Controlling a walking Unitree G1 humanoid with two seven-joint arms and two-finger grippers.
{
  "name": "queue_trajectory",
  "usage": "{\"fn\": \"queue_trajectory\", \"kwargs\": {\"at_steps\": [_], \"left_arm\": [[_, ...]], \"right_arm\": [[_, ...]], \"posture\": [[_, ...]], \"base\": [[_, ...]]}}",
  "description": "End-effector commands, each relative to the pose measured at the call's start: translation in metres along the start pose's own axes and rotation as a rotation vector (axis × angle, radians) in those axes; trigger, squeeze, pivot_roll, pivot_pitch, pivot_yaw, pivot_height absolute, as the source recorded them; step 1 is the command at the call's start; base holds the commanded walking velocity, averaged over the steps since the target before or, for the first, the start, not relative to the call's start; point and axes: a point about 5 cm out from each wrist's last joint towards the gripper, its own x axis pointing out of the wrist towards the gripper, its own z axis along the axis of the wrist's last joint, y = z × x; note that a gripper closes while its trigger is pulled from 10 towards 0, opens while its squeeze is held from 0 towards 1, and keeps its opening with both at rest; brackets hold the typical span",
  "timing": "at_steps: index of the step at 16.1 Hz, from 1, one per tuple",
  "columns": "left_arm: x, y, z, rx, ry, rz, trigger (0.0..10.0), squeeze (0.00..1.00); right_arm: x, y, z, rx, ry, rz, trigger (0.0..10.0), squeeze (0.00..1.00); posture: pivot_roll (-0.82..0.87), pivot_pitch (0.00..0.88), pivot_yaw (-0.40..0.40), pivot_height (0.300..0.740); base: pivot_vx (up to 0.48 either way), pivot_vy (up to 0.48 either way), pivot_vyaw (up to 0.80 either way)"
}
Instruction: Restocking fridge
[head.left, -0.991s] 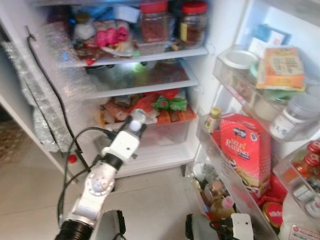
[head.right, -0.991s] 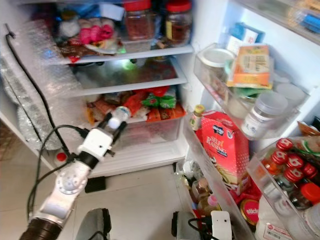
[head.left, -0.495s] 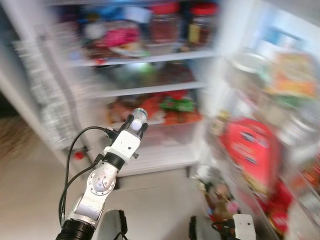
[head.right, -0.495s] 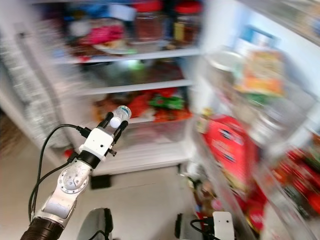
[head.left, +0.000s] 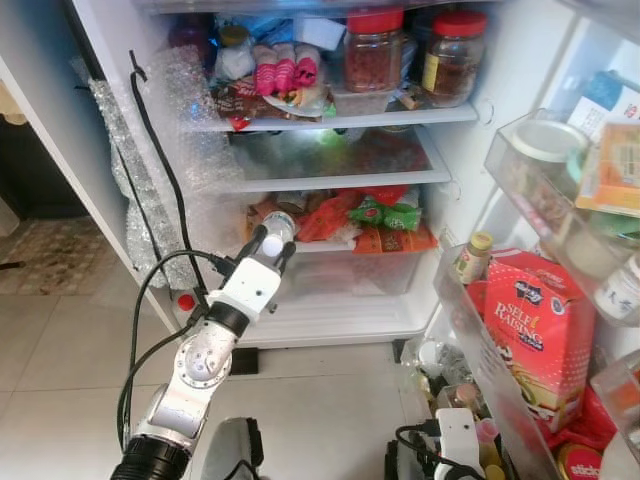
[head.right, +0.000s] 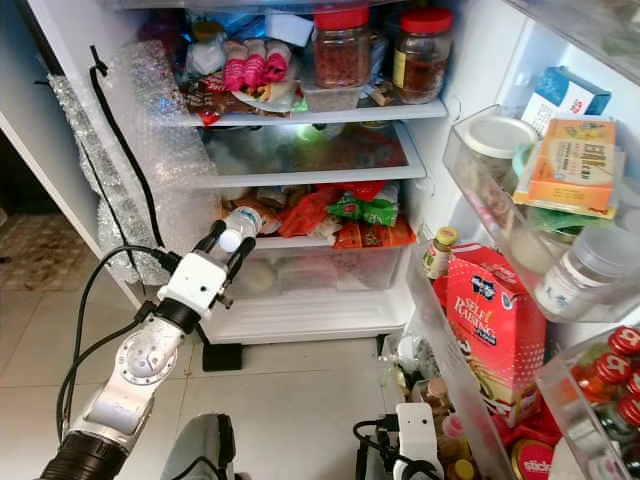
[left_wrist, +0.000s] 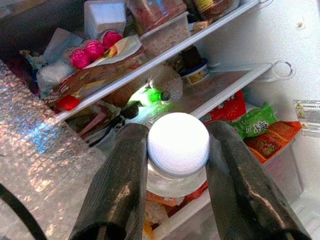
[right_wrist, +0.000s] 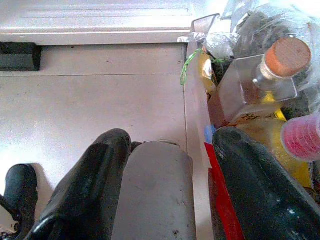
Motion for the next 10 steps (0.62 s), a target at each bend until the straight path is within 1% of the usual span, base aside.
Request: {"fn": "queue_trajectory", "kwargs": {"at_steps": [1, 5, 7, 8, 10], "left_arm": [[0.0039, 0.0055, 0.0069, 0.022, -0.033, 0.011, 10.0, 0.00], [0.0044, 0.0054, 0.0073, 0.025, -0.034, 0.010, 10.0, 0.00], [0.0044, 0.0052, 0.0072, 0.026, -0.033, 0.010, 10.0, 0.00], [0.0043, 0.0051, 0.0071, 0.026, -0.033, 0.010, 10.0, 0.00], [0.0042, 0.0050, 0.0069, 0.026, -0.032, 0.009, 10.0, 0.00]], "right_arm": [[-0.0058, 0.0036, -0.0187, 0.008, 0.075, 0.013, 10.0, 0.00], [-0.0054, 0.0038, -0.0178, -0.014, 0.072, 0.020, 10.0, 0.00], [-0.0055, 0.0037, -0.0178, -0.013, 0.072, 0.020, 10.0, 0.00], [-0.0056, 0.0037, -0.0184, 0.004, 0.073, 0.017, 10.0, 0.00], [-0.0057, 0.0037, -0.0184, 0.001, 0.074, 0.018, 10.0, 0.00]], "posture": [[-0.11, 0.057, 0.010, 0.603], [-0.11, 0.057, 0.010, 0.603], [-0.11, 0.057, 0.009, 0.603], [-0.11, 0.056, 0.009, 0.603], [-0.11, 0.055, 0.009, 0.603]], "base": [[0.000, 0.000, 0.00], [0.000, 0.000, 0.00], [0.000, 0.000, 0.51], [0.000, 0.000, 0.00], [0.000, 0.000, 0.00]]}}
